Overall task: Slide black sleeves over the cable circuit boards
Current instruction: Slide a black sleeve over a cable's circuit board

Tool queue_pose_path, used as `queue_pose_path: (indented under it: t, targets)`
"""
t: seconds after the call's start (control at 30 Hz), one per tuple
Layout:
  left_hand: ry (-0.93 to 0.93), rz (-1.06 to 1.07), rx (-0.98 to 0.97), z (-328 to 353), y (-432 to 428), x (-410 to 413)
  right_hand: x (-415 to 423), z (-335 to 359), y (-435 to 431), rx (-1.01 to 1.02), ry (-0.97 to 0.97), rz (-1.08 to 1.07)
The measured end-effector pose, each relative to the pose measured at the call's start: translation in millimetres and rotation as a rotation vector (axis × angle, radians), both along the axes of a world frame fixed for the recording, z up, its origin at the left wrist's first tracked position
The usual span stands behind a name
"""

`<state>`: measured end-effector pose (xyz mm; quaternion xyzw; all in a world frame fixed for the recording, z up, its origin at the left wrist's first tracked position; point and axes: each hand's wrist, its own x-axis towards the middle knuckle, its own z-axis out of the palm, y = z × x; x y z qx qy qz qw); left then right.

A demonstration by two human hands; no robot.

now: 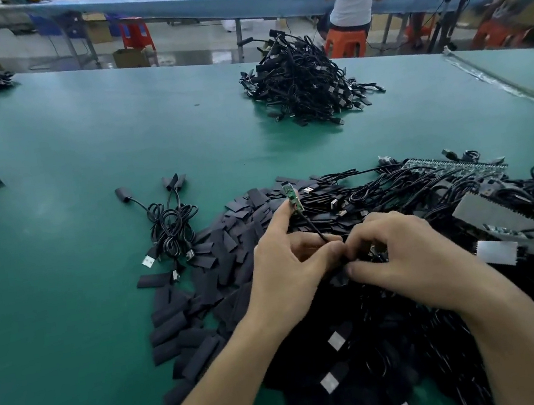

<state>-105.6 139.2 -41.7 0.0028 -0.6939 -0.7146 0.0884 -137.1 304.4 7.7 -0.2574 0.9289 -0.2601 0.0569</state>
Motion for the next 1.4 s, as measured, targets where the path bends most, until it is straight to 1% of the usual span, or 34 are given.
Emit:
queue_pose_path:
  t: [0.07, 0.1, 0.17, 0.23, 0.33, 0.43, 0.5, 0.53, 0.57, 0.63, 0.67, 0.73, 0.8, 0.83, 0.9, 0.97, 1.0, 1.03, 1.1, 1.13, 1.27, 1.33, 1.4]
  targets:
    - [0.006, -0.001, -0.047, 2, -1, 3, 0, 1, 3, -0.102, -0.016, 0.008]
    - [0.007, -0.039, -0.101, 3, -3, 4, -1, 2, 6, -0.156, -0.008, -0.009]
    - [0.012, -0.142, -0.301, 7, -8, 8, -3, 5, 14, -0.263, 0.036, -0.071]
    - [0.050, -0.194, -0.468, 10, -9, 11, -4, 8, 19, -0.332, 0.103, -0.134]
    - [0.138, -0.195, -0.570, 16, -4, 15, -4, 10, 19, -0.358, 0.211, -0.248]
    - [0.356, -0.042, -0.770, 19, 4, 18, -4, 11, 12, -0.305, 0.283, -0.341]
    - [0.456, -0.008, -0.843, 20, 8, 19, -3, 10, 6, -0.252, 0.310, -0.398]
    - [0.472, -0.041, -0.834, 19, 11, 19, -4, 10, 3, -0.237, 0.316, -0.428]
    - [0.444, -0.113, -0.776, 19, 12, 21, -5, 10, 2, -0.235, 0.317, -0.460]
    - [0.328, -0.276, -0.591, 20, 15, 24, -9, 11, 2, -0.250, 0.311, -0.524]
    - [0.301, -0.316, -0.527, 21, 16, 26, -10, 12, 3, -0.255, 0.310, -0.553]
    - [0.312, -0.334, -0.466, 22, 18, 28, -14, 16, 7, -0.256, 0.321, -0.617]
    - [0.289, -0.357, -0.456, 22, 19, 29, -17, 20, 10, -0.264, 0.324, -0.681]
    - [0.238, -0.386, -0.471, 23, 19, 30, -18, 23, 11, -0.270, 0.320, -0.698]
    - [0.124, -0.425, -0.589, 23, 23, 28, -22, 28, 11, -0.269, 0.316, -0.690]
    - [0.055, -0.393, -0.717, 19, 27, 26, -21, 32, 7, -0.279, 0.336, -0.638]
    - [0.042, -0.368, -0.732, 17, 28, 25, -19, 34, 5, -0.290, 0.360, -0.610]
    - [0.040, -0.354, -0.720, 15, 28, 25, -17, 36, 3, -0.304, 0.386, -0.584]
    - [0.079, -0.306, -0.624, 10, 27, 26, -12, 40, 4, -0.332, 0.410, -0.528]
    - [0.089, -0.250, -0.571, 7, 27, 26, -11, 42, 6, -0.340, 0.393, -0.499]
    - [0.110, 0.039, -0.482, 5, 35, 28, -7, 51, 14, -0.349, 0.283, -0.374]
    - [0.064, 0.081, -0.451, 11, 38, 24, -6, 55, 14, -0.335, 0.263, -0.329]
    - [-0.031, 0.045, -0.426, 14, 36, 18, -7, 56, 12, -0.305, 0.265, -0.316]
